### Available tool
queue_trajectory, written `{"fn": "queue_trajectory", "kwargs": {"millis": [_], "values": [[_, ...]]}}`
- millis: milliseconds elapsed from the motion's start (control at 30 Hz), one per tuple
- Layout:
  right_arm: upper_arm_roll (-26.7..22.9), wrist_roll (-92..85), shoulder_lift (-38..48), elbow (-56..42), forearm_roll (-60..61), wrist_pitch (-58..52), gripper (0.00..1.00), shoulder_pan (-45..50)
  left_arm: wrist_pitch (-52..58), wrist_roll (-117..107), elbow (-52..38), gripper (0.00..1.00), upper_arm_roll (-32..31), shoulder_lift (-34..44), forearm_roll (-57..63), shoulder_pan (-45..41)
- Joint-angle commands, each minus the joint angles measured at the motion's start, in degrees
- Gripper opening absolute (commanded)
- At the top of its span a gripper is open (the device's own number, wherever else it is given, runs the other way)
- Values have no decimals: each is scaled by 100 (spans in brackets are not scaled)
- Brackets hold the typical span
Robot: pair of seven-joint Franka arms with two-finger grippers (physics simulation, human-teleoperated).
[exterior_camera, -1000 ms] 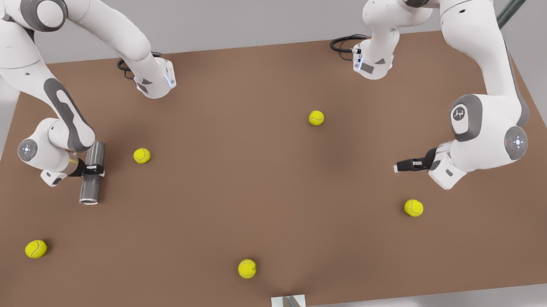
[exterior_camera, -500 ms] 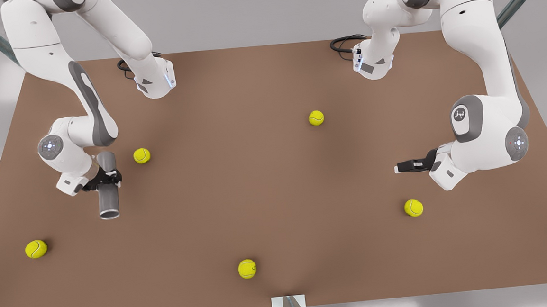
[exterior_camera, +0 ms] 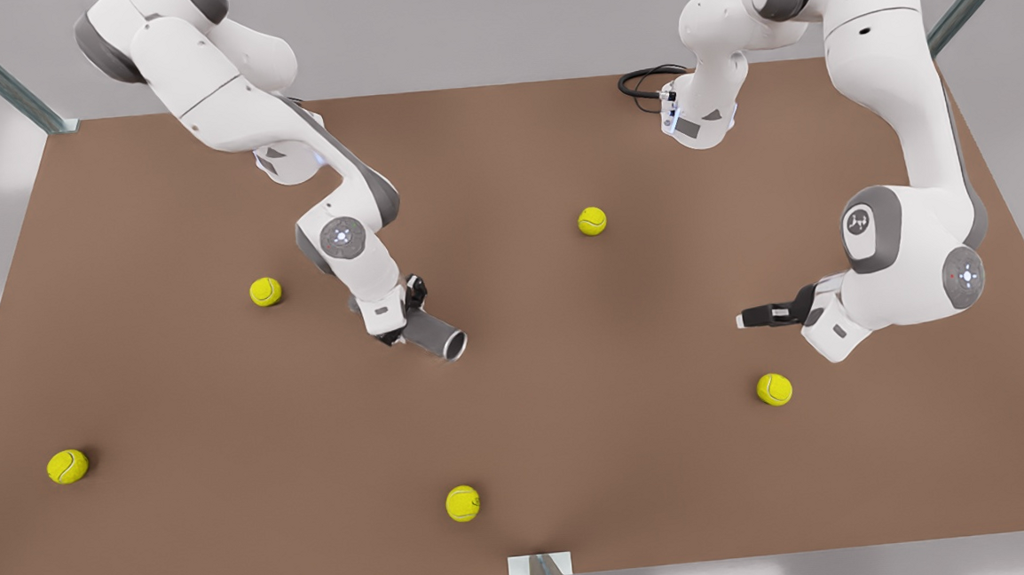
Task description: Put the tennis tube upright
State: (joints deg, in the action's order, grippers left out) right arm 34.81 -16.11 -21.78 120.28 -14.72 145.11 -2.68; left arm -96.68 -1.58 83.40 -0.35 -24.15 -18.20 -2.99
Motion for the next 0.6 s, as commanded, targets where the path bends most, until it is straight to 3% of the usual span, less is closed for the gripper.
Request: {"fn": "queue_trajectory", "kwargs": {"millis": [0,67,200,267,367,433,533,567], "values": [[0,-181,-54,-57,-31,-1,74,39,0,-1,-8,99,0,-20,-8,0],[0,-1262,-204,-171,-40,87,74,223,-210,-1,-17,99,0,-37,-17,0],[-765,-3539,-573,-575,-5,755,74,1401,-264,8,-17,99,0,-90,-526,44],[-1292,-3662,-907,-988,-5,861,74,2007,-246,-1,-8,99,-9,-195,-940,44],[-1617,-3601,-1118,-1200,30,790,74,2306,-176,-106,54,99,-9,-187,-1160,-9],[-2329,-3461,-1241,-1428,610,606,74,3017,-185,-193,132,99,-18,-169,-1405,-53],[-2628,-3091,-1425,-1683,760,360,74,3423,-263,-396,598,99,-211,68,-2065,-35],[-2707,-3091,-1513,-1806,901,351,98,3511,-491,-396,896,99,-237,217,-2398,-53]]}}
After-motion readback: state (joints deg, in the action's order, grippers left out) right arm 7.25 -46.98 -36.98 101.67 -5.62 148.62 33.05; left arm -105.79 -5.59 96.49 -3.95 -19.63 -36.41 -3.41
